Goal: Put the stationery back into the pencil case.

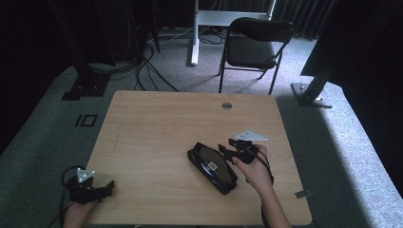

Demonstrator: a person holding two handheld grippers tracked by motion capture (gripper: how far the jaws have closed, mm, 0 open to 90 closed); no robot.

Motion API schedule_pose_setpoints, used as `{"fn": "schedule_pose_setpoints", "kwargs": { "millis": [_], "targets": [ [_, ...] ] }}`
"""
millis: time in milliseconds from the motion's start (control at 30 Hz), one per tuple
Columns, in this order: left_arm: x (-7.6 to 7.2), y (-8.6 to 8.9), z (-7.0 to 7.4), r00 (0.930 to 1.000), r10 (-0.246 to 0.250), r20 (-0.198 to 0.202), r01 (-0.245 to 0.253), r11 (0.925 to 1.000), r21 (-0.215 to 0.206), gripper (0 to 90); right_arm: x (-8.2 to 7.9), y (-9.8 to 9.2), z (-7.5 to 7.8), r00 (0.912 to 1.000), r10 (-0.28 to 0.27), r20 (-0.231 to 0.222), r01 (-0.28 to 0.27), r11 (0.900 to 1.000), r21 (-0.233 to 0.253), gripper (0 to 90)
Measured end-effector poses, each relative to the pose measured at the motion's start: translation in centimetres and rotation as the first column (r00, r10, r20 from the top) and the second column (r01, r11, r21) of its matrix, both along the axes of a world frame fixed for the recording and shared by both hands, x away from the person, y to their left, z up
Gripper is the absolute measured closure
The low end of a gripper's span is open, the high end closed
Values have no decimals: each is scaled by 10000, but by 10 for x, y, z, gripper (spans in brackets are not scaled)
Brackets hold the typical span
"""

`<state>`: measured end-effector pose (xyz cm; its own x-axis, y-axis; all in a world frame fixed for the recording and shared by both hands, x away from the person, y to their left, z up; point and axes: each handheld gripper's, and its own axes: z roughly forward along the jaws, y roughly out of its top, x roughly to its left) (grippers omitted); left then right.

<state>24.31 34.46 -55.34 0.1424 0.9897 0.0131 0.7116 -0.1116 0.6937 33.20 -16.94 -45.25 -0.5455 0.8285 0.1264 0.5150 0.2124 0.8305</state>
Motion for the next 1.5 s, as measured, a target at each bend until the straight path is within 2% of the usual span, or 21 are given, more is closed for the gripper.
{"fn": "schedule_pose_setpoints", "kwargs": {
  "millis": [467, 867, 1233, 1267, 1500],
  "targets": [
    [0, 0, 0, 10000, -1, -1, 1, 10000, 1, 3, 0, -27, -19, 9969, -733, -279, 727, 9971, -211, 463],
    [0, 0, 0, 10000, 1, 3, -1, 10000, -2, 2, -4, -52, -36, 9893, -1327, -613, 1309, 9909, -327, 446],
    [0, 0, 0, 10000, 1, 1, -1, 10000, 0, 3, -9, -70, -48, 9777, -1956, -763, 1931, 9804, -393, 438],
    [0, 0, 0, 10000, 0, 1, 0, 10000, 1, 3, -10, -74, -50, 9718, -2213, -810, 2180, 9748, -474, 431],
    [0, 0, 0, 10000, -1, -1, 1, 10000, 1, 2, -15, -83, -57, 9619, -2596, -853, 2554, 9652, -569, 406]
  ]
}}
